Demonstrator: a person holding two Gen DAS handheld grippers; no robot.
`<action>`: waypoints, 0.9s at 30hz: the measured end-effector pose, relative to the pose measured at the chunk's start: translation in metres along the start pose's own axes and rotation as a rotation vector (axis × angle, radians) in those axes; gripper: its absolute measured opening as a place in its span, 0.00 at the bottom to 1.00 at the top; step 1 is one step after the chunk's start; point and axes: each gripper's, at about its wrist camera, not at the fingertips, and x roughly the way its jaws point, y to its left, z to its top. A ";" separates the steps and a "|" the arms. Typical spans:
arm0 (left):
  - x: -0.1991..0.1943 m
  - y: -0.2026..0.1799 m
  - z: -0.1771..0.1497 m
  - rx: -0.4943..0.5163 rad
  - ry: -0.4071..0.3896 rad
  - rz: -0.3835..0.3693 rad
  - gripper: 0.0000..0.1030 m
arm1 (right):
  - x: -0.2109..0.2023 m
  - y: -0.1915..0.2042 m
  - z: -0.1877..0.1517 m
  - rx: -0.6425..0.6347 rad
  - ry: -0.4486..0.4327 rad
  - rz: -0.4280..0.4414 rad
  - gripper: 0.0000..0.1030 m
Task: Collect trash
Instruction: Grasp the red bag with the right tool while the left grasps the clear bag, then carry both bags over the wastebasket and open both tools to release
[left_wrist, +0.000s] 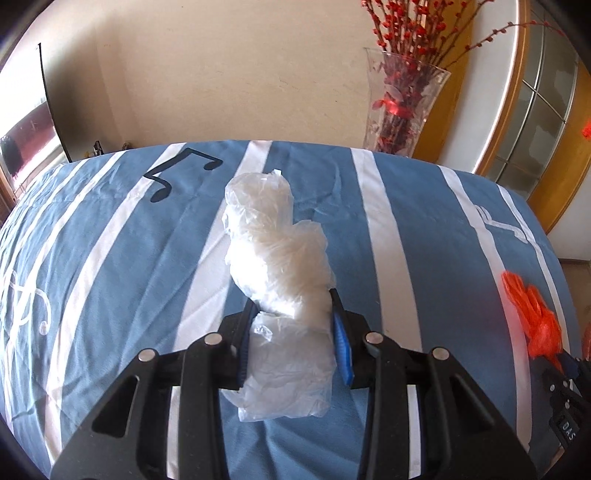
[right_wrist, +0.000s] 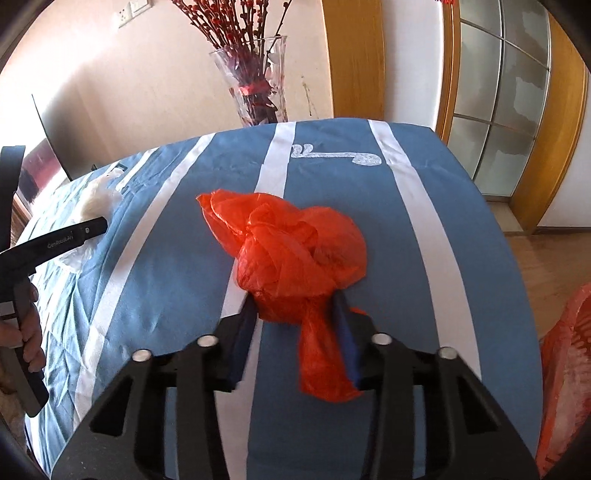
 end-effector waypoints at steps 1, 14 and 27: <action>-0.001 -0.001 -0.001 0.002 0.001 -0.003 0.35 | 0.000 0.000 0.000 0.002 0.000 0.001 0.30; -0.041 -0.037 -0.016 0.065 -0.034 -0.055 0.35 | -0.059 -0.022 -0.021 0.072 -0.062 0.027 0.25; -0.113 -0.098 -0.051 0.166 -0.106 -0.145 0.36 | -0.155 -0.063 -0.070 0.164 -0.172 -0.010 0.25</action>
